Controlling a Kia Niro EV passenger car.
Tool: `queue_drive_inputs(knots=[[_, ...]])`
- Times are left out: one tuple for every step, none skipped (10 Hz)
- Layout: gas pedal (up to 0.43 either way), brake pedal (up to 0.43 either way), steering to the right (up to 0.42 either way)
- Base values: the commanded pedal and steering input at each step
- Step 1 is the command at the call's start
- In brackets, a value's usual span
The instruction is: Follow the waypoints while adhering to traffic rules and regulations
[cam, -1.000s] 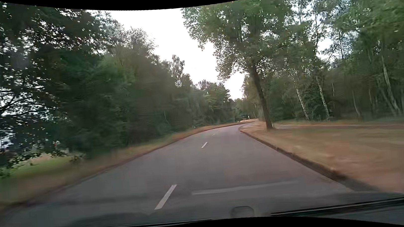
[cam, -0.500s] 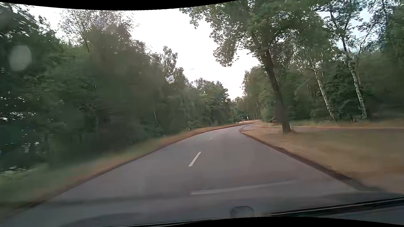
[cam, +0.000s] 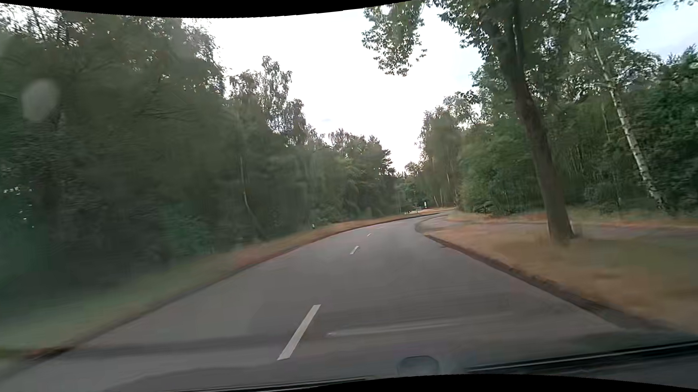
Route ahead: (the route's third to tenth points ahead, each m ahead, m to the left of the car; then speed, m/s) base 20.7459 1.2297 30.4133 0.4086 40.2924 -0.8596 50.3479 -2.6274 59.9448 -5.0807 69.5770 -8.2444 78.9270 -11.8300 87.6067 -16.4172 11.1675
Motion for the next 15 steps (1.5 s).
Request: queue_drive_inputs(knots=[[0.150, 0.000, 0.010], [0.150, 0.000, 0.010], [0.150, 0.000, 0.010], [0.150, 0.000, 0.011], [0.150, 0.000, 0.011], [0.150, 0.000, 0.010], [0.150, 0.000, 0.010], [0.138, 0.000, 0.010], [0.138, 0.000, 0.010], [0.138, 0.000, 0.010], [0.138, 0.000, 0.011], [0.138, 0.000, 0.011], [0.138, 0.000, 0.011], [0.138, 0.000, 0.011], [0.118, 0.000, 0.012]])
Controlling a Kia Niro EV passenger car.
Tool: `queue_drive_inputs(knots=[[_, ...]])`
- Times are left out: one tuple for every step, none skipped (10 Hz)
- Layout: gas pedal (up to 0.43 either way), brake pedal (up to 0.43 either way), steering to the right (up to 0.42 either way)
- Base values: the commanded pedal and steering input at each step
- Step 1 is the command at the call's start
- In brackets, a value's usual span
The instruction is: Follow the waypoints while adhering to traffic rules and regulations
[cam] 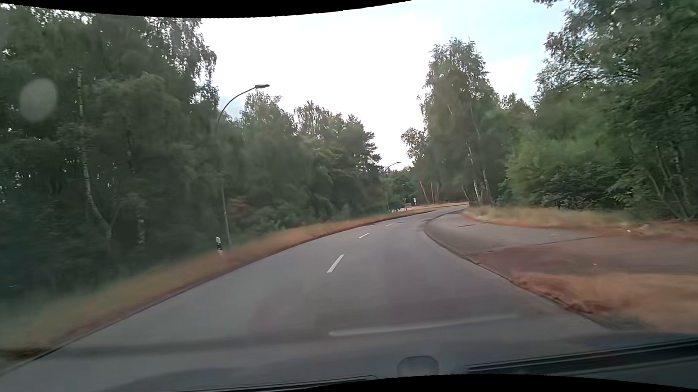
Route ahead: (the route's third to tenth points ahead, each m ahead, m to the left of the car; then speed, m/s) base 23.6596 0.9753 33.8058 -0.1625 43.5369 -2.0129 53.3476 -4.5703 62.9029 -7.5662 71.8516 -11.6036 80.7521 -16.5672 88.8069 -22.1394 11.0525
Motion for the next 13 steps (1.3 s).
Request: queue_drive_inputs(knots=[[0.110, 0.000, 0.012], [0.110, 0.000, 0.012], [0.110, 0.000, 0.013], [0.110, 0.000, 0.013], [0.110, 0.000, 0.013], [0.110, 0.000, 0.013], [0.110, 0.000, 0.013], [0.118, 0.000, 0.014], [0.118, 0.000, 0.016], [0.118, 0.000, 0.018], [0.130, 0.000, 0.019], [0.130, 0.000, 0.019], [0.138, 0.000, 0.020]])
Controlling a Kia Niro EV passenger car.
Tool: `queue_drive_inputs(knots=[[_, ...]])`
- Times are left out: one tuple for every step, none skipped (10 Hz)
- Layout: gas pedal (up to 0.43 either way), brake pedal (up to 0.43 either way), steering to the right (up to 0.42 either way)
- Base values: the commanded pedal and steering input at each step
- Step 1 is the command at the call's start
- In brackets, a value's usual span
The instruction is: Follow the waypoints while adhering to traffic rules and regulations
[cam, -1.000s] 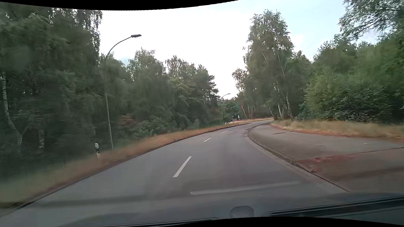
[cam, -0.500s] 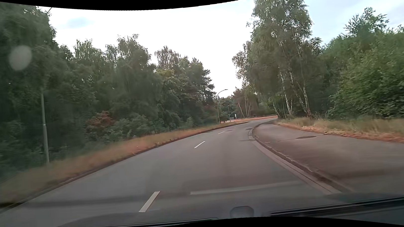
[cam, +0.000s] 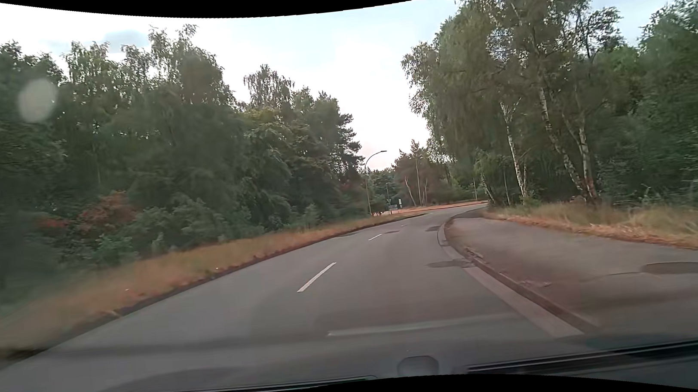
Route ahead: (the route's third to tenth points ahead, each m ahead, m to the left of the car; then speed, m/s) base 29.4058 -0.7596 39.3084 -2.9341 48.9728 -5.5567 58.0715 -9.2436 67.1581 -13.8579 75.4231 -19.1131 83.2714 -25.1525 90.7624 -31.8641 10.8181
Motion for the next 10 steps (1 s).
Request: queue_drive_inputs(knots=[[0.138, 0.000, 0.021], [0.138, 0.000, 0.021], [0.138, 0.000, 0.023], [0.138, 0.000, 0.026], [0.138, 0.000, 0.027], [0.138, 0.000, 0.028], [0.138, 0.000, 0.030], [0.138, 0.000, 0.032], [0.138, 0.000, 0.036], [0.138, 0.000, 0.038]])
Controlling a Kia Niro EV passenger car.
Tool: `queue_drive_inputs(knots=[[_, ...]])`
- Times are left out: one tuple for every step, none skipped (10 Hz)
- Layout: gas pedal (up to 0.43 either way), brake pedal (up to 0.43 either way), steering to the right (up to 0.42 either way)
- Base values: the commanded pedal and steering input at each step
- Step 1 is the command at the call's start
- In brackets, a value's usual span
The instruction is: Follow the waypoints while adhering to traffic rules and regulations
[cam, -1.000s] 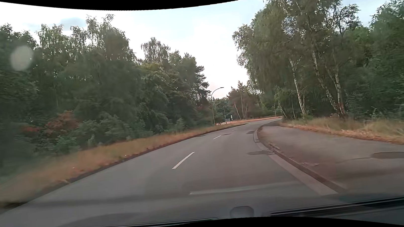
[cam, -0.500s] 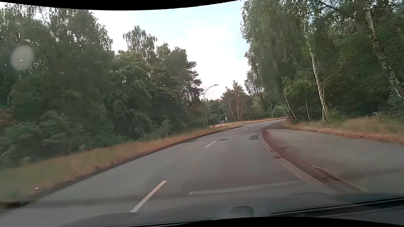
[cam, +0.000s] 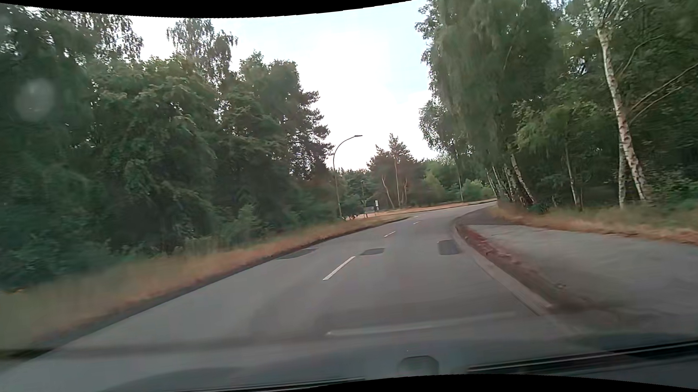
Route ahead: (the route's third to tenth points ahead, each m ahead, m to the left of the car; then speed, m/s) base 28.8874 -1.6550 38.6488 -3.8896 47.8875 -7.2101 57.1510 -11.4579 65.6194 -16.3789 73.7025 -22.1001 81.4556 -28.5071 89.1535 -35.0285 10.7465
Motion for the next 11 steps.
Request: queue_drive_inputs(knots=[[0.138, 0.000, 0.037], [0.130, 0.000, 0.039], [0.130, 0.000, 0.042], [0.130, 0.000, 0.042], [0.118, 0.000, 0.043], [0.118, 0.000, 0.045], [0.118, 0.000, 0.045], [0.118, 0.000, 0.044], [0.118, 0.000, 0.042], [0.118, 0.000, 0.041], [0.118, 0.000, 0.041]])
